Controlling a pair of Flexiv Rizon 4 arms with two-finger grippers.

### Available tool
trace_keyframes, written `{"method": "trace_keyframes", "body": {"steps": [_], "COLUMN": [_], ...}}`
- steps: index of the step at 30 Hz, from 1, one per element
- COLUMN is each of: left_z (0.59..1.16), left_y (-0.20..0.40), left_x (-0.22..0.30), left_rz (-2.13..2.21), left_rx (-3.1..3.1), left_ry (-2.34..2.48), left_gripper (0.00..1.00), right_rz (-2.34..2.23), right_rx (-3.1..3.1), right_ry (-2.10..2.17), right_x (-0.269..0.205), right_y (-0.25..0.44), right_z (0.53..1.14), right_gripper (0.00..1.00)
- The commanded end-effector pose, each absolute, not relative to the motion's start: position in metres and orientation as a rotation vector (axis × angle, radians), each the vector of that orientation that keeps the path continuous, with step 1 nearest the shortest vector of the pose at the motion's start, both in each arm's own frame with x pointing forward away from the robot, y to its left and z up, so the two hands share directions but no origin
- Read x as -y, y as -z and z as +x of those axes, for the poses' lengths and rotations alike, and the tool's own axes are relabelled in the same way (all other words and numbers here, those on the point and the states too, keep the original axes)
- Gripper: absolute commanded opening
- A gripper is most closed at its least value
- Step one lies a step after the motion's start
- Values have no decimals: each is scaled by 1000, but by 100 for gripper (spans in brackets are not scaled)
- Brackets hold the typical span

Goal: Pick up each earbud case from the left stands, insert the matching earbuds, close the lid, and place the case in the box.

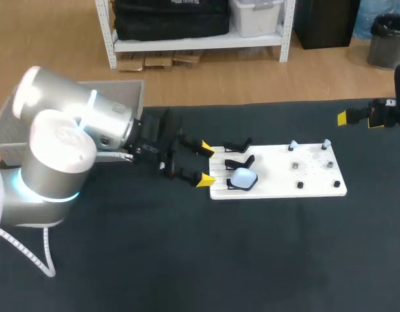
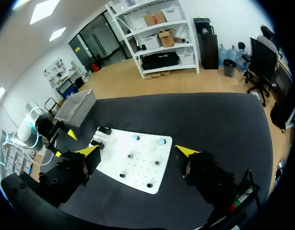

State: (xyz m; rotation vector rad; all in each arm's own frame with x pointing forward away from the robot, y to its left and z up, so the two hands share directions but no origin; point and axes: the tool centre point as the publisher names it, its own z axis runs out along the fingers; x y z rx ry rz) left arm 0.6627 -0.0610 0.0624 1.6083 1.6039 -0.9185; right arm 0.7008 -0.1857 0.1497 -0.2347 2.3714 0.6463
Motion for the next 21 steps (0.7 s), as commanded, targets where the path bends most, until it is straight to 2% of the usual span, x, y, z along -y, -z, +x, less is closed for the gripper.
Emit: {"method": "trace_keyframes", "body": {"steps": [1, 7, 10, 13, 16, 21], "left_z": [661, 660, 662, 664, 665, 665], "left_y": [-54, -43, -38, -34, -32, -29], "left_x": [73, 83, 87, 89, 91, 95], "left_rz": [1597, 1602, 1605, 1605, 1607, 1609], "left_rx": [-1594, -1598, -1605, -1610, -1612, -1612], "left_ry": [906, 904, 900, 894, 892, 895], "left_gripper": [78, 75, 65, 60, 46, 47], "right_rz": [-235, -235, -235, -235, -235, -235], "right_rx": [-2372, -2372, -2372, -2372, -2372, -2372], "right_ry": [-645, -645, -645, -645, -645, -645], "right_x": [186, 186, 186, 186, 186, 186], "right_y": [-150, -150, -150, -150, -150, -150], "right_z": [701, 701, 701, 701, 701, 701], "right_gripper": [100, 100, 100, 100, 100, 100]}}
